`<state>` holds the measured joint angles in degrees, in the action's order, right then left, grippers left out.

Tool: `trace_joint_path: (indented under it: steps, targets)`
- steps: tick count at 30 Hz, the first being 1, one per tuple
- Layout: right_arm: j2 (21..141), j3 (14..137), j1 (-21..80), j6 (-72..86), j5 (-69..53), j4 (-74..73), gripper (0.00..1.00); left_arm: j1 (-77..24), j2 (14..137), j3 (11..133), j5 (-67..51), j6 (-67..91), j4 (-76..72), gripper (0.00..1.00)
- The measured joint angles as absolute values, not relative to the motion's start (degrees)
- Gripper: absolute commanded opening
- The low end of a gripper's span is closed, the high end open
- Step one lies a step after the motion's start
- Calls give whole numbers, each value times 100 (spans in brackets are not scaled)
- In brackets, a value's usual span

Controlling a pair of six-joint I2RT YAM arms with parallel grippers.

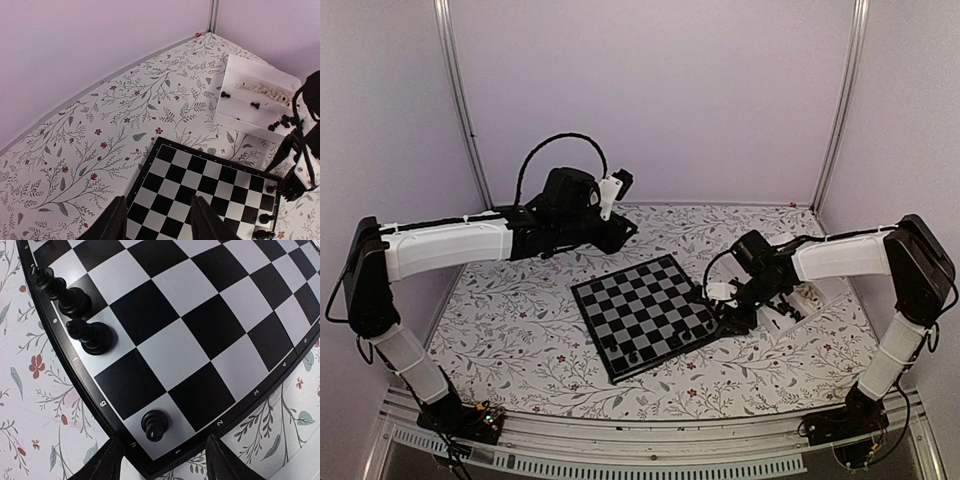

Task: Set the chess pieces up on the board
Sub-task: Adjust the chessboard at the center of the board, then adjust the chess piece on the chessboard.

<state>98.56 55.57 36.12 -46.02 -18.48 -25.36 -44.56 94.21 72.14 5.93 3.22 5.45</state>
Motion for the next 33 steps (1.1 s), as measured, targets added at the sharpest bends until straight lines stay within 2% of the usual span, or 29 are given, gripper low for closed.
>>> trace_joint_path:
  steps: [6, 20, 33]
  targets:
    - [9865, 5627, 3612, -4593, -1931, -2681, 66, -4456, 9421, 7214, 543, 322, 548, 45]
    - [10158, 6060, 3612, -4322, -2008, -2781, 64, -4456, 9421, 7216, 366, 322, 589, 46]
    - [10309, 6202, 3612, -4217, -1678, -2655, 54, -4456, 9421, 7223, 338, 320, 635, 46]
